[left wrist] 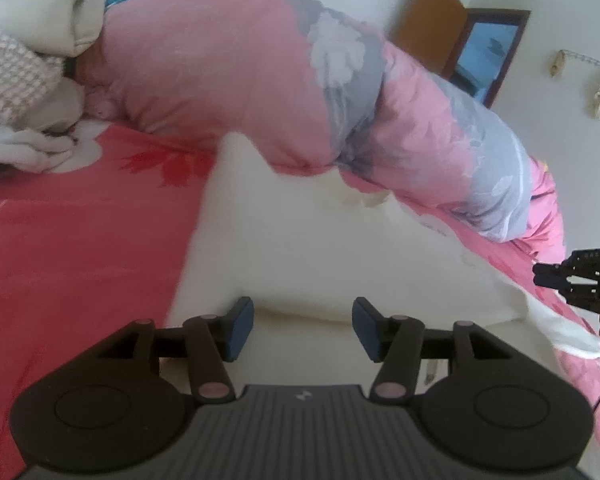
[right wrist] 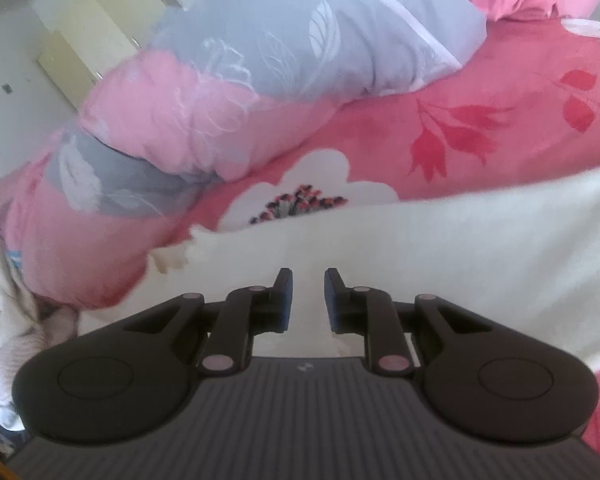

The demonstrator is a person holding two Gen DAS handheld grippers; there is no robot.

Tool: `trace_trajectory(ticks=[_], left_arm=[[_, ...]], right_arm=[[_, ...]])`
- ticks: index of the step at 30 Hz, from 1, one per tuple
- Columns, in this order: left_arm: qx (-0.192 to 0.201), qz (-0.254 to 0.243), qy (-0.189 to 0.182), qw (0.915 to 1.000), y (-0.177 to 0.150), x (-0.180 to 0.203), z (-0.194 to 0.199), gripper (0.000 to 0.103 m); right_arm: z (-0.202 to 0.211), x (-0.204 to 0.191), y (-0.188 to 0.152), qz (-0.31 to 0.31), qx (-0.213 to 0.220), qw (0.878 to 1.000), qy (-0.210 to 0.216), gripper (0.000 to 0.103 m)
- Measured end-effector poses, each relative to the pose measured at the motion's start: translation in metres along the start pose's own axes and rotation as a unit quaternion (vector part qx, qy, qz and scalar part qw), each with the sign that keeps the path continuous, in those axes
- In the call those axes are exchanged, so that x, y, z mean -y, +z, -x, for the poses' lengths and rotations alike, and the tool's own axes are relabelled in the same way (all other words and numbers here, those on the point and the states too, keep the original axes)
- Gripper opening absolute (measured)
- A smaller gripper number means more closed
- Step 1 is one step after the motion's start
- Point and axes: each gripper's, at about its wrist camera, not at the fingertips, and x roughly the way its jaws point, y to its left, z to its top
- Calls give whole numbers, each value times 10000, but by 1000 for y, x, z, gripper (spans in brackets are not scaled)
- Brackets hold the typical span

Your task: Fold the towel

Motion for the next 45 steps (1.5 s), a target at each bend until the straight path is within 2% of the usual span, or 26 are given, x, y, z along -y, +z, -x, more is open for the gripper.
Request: trace_trajectory(ticks=[4,5,6,8,9,13,16,19,22,27,28,33,35,37,42,45], left_arm=[[294,296,162,9990,2,-10,2,40],[406,390,215,9982,2,-15,6,40],[533,487,281,9970,2,-19,9,40],[763,672,628,9928,3,-29,16,48],[749,807,668,9917,4,-35,16,53],[616,1317,654,9872,5,-56,15,53],[764,1135,601,9888,6,-50,20,53],[1033,664,528,9910,7,-32,30,54],[1124,192,372,9928,9,-12,33,56],[802,-344,-25,9962,7,15,13,56],[717,-396,-6,9966,7,17,8,56],[576,-231,79,9980,3,11,8,55],[658,-149,-39,9977,-2,6,19,55],[554,-177,-100,9983,-8,5,24,56],[110,-314,175,9993,-8,8,6,55],[104,-319,333,9989,-1,7,-7,54]], right_arm=[[1,-4,-11,26,-87,10000,40,18],[1,-4,-13,12,-103,9999,35,18],[0,-3,-15,-23,-114,9999,35,18],[0,0,-17,-102,-117,9999,18,18],[-1,1,-18,-140,-118,9998,6,18],[-3,4,-20,-158,-139,9998,-17,18],[-5,0,-22,-114,-156,9998,19,18],[-7,-6,-23,-63,-184,9998,70,18],[-7,-18,-30,187,-294,9992,189,17],[-3,-40,-53,703,-456,9963,212,16],[-4,-41,-58,719,-474,9961,206,16],[-2,-30,-67,414,-459,9978,258,16],[-1,-24,-71,305,-398,9983,308,16],[-2,-17,-76,183,-365,9985,378,16],[-7,-6,-85,7,-239,9985,497,12],[-5,-5,-86,7,-162,9984,541,12]])
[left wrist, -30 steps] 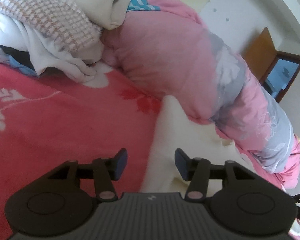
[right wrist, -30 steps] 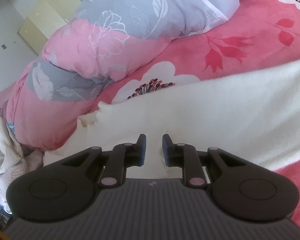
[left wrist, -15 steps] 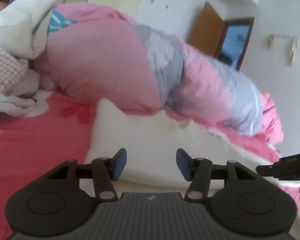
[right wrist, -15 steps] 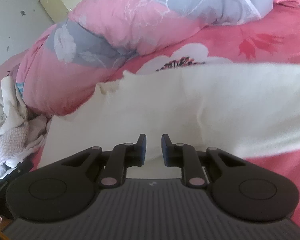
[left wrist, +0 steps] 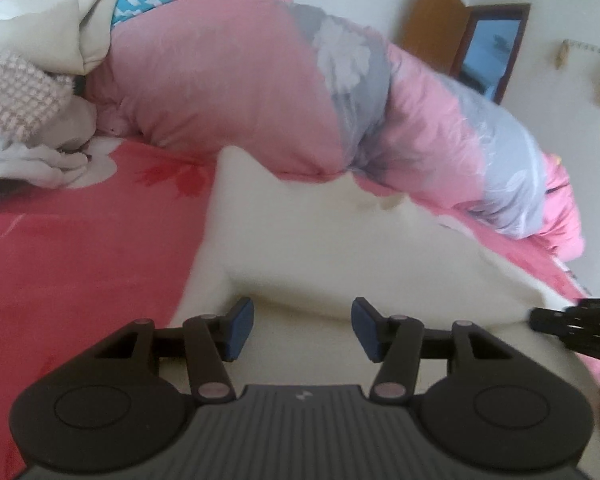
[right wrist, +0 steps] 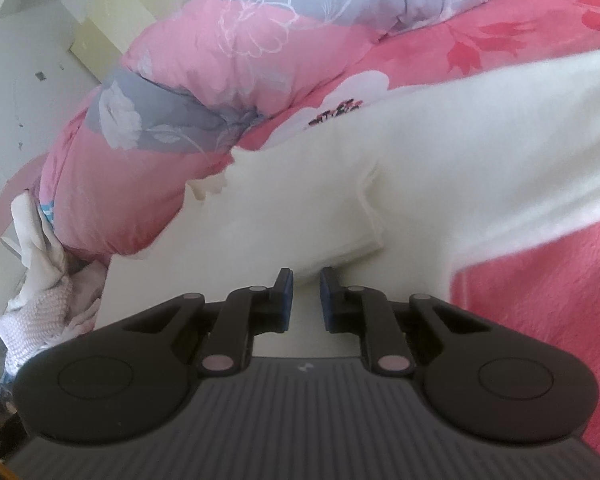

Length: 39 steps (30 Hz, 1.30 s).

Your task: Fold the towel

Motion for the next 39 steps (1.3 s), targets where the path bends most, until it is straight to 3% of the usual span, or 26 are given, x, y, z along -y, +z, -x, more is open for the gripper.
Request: trace_trajectory(ticks=[10,23,39], left_arm=[[79,695,251,9972,9,-27,-9,49],[67,999,355,9943,8,-35,-10,44],[135,2044,5,9788,1,-63,-12,34]], right_arm=[[0,3,-3,48,101,9999,65,11],[2,6,-4,-61,124,9998,169,11],[4,8,-4,-124,150,9996,208,11]])
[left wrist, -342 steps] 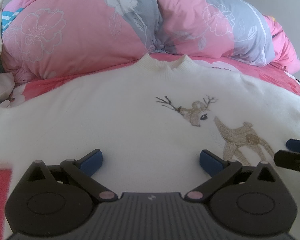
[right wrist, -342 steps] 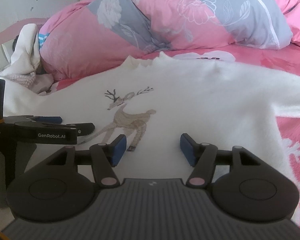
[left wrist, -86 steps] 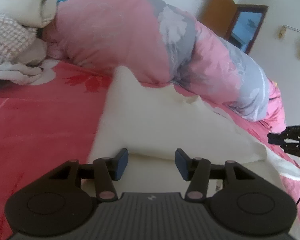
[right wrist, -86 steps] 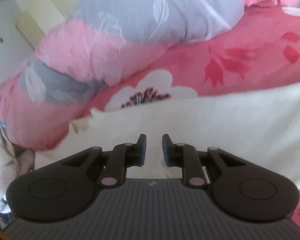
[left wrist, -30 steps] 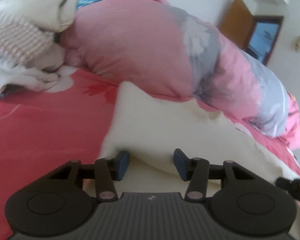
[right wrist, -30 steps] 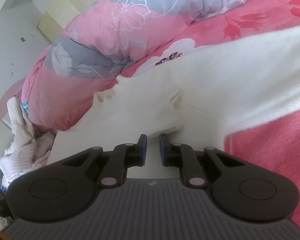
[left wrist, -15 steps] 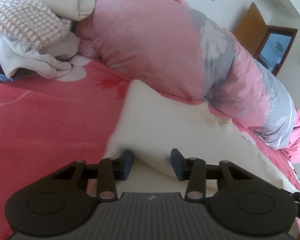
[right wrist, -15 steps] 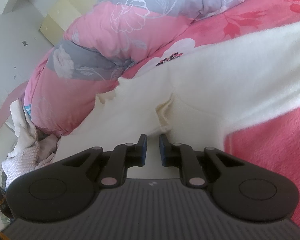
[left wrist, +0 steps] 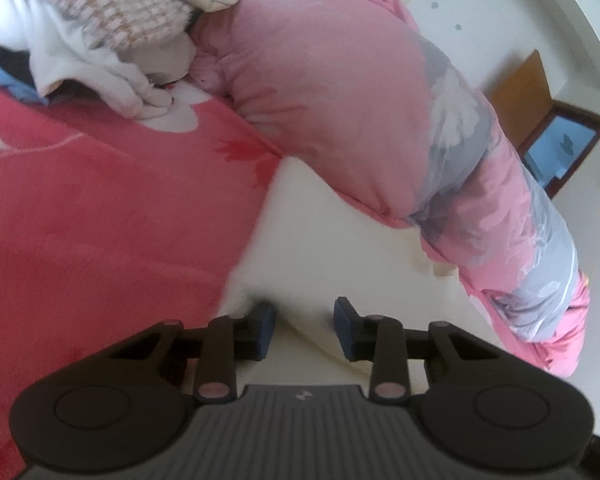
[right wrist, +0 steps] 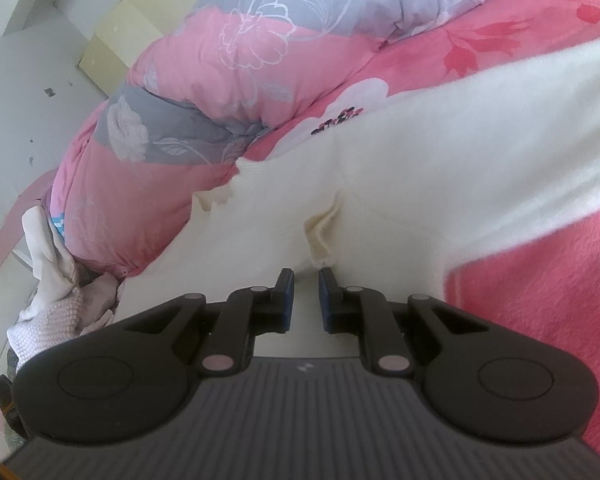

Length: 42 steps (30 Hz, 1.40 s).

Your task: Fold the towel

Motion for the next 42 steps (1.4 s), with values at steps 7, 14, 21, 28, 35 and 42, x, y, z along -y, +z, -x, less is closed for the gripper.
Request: trace_trajectory(ticks=[7,14,21,28,35,42], left_arm=[[-64,-265,104,9996,1,5,4,38],[377,-1817,83,9826,-10,49,63,62],[493,-2652,-341,9623,-6,70,45,61],[-394,-1425,-320,9885,5,17,-8,41],[-427,-874,-641,9932,10,-5,-12,41],[-391,-639,-691,9948,6,-5,-6,40]], right_arm=[[0,-1,0,71,-9,10000,-21,11],[24,-18,7,490,449,9977,-99,16],[8,-71,14,1402,286,9897,-16,16],[-50,-81,4,2126,-534,9723,-810,12],[-62,-164,15,2922,-616,9522,-639,15],[-150,-220,-34,3340,-1506,9301,271,13]])
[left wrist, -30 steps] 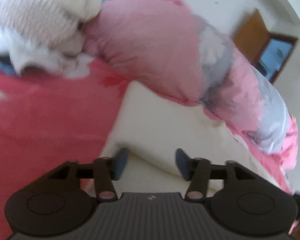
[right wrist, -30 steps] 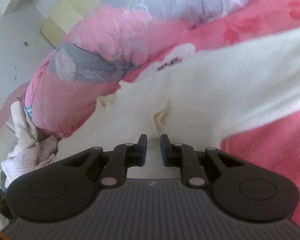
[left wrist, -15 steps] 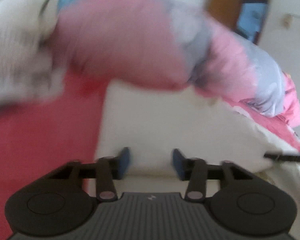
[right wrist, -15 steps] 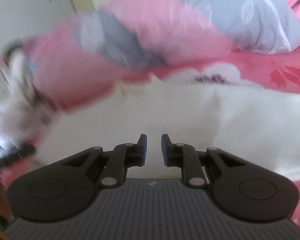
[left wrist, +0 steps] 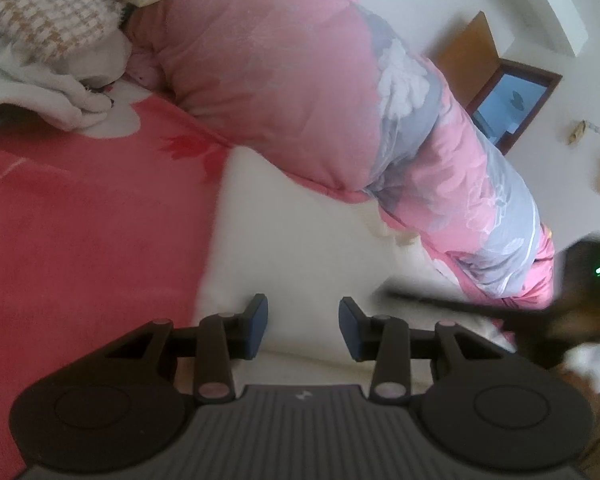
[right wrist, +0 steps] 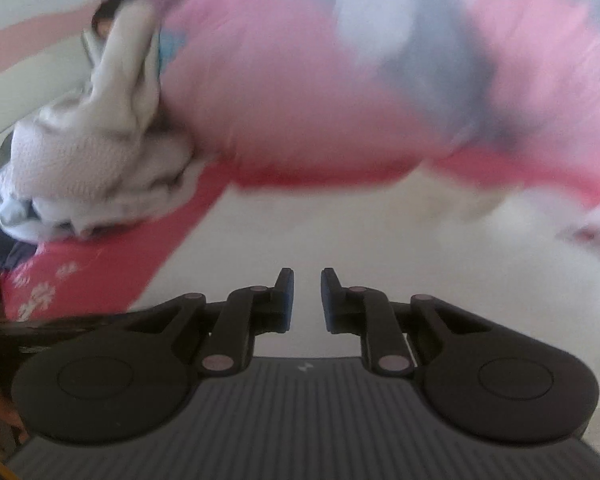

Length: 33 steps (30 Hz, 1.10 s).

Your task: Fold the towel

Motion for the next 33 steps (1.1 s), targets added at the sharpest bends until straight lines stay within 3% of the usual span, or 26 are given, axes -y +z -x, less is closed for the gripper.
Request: trace_trajectory(ticks=[2,6,8,10,12,14,17,21,26,30,33], left_arm=[[18,121,-13,9999,-1,0,-1,40],[43,418,-50,9991,-1,-3,0,40],[51,490,-61,9988,-1,-4,1,40],[71,508,-61,9987,-2,-4,2,40],[81,542,-60,9985,-2,-5,2,39],[90,614,-77,9980,-3,-7,3,38],[116,749,-97,9971,-4,-10,4,38],[145,727,-71,9972,-6,-9,5,37],[149,844,-85,9963,-6,-13,6,33],[155,891,-86,9959,-6,-14,7,33],[191,786,-15,9967,-8,-10,7,32]], right_arm=[[-23,-1,-6,128,-304,9993,-164,12],[-16,-11,19,169,-124,9997,-146,16],[-17,-27,35,401,97,9991,121,16],[-31,-43,49,607,297,9955,657,15],[-57,-49,53,654,158,9928,995,13],[-92,-50,42,1007,-271,9916,770,12],[-91,-44,55,693,-354,9934,844,11],[-88,-62,77,905,-18,9908,1007,12],[-148,-69,78,859,-275,9920,886,9],[-142,-66,91,324,28,9935,1093,9],[-156,-66,91,360,-35,9954,888,6]])
